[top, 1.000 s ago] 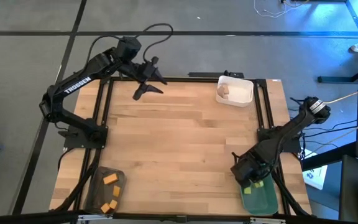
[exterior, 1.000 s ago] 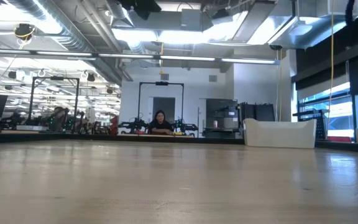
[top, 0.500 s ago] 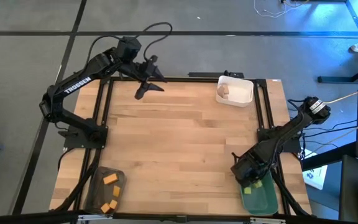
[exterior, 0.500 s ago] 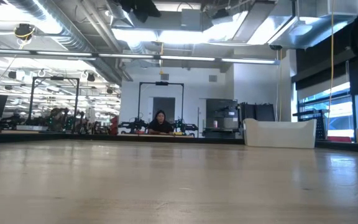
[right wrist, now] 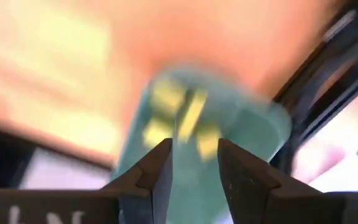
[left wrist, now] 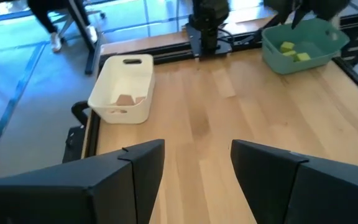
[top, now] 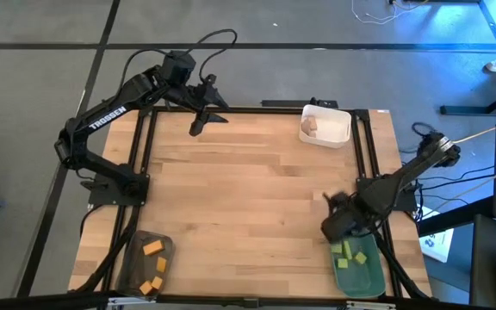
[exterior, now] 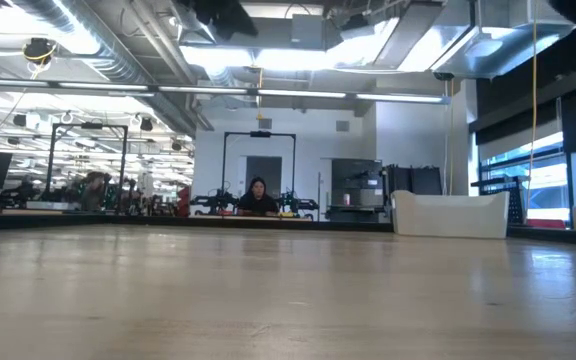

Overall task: Sort & place blocks by color
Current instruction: Return to Home Position

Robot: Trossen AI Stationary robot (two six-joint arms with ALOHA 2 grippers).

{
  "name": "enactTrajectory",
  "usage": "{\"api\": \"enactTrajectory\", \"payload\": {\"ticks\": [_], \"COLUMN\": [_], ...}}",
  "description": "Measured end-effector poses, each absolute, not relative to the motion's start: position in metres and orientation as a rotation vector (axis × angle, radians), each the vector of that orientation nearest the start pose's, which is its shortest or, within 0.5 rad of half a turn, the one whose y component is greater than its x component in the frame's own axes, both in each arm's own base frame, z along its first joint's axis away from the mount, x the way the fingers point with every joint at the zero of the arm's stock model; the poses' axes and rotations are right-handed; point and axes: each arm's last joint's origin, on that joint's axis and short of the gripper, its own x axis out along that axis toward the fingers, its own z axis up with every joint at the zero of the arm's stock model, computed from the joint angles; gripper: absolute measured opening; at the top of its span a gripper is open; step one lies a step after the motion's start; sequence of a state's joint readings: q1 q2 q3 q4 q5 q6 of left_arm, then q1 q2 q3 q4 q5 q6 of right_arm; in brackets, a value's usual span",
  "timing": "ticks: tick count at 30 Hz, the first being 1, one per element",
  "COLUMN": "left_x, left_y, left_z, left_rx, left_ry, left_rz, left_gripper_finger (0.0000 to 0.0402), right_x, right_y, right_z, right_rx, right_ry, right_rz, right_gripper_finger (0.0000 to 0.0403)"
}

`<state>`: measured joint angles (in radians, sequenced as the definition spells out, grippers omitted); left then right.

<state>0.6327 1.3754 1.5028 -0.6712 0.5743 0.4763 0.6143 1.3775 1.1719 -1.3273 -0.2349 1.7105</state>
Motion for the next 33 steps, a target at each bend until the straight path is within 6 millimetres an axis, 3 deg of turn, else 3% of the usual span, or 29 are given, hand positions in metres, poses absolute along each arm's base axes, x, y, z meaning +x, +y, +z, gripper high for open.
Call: {"api": "enactTrajectory", "payload": {"ticks": [5,9,11,19,26,29,33], "left_x": [0.237,0.234,0.232,0.221,0.195,0.184,0.162], "left_y": [0.156,0.158,0.158,0.156,0.136,0.126,0.11], "left_z": [0.405,0.402,0.399,0.394,0.419,0.429,0.44], "left_rx": [0.164,0.148,0.127,0.026,0.025,-0.011,0.009], "left_ry": [0.471,0.514,0.547,0.645,0.556,0.522,0.498], "left_rz": [0.003,0.031,0.032,0.097,0.159,0.201,0.242], "left_gripper_finger": [0.0179,0.0179,0.0179,0.0178,0.0146,0.0118,0.0068], "right_x": [0.185,0.191,0.193,0.202,0.211,0.211,0.21], "right_y": [0.112,0.1,0.095,0.074,0.043,0.027,0.007], "right_z": [0.331,0.35,0.353,0.356,0.357,0.359,0.365], "right_rx": [0.842,0.712,0.623,0.292,0.169,0.1,0.037], "right_ry": [1.134,0.789,0.714,0.668,0.711,0.772,0.871], "right_rz": [-0.915,-0.955,-0.958,-0.97,-1.064,-1.078,-1.002], "right_gripper_finger": [0.0128,0.0128,0.0129,0.0129,0.0122,0.0093,0.0023]}}
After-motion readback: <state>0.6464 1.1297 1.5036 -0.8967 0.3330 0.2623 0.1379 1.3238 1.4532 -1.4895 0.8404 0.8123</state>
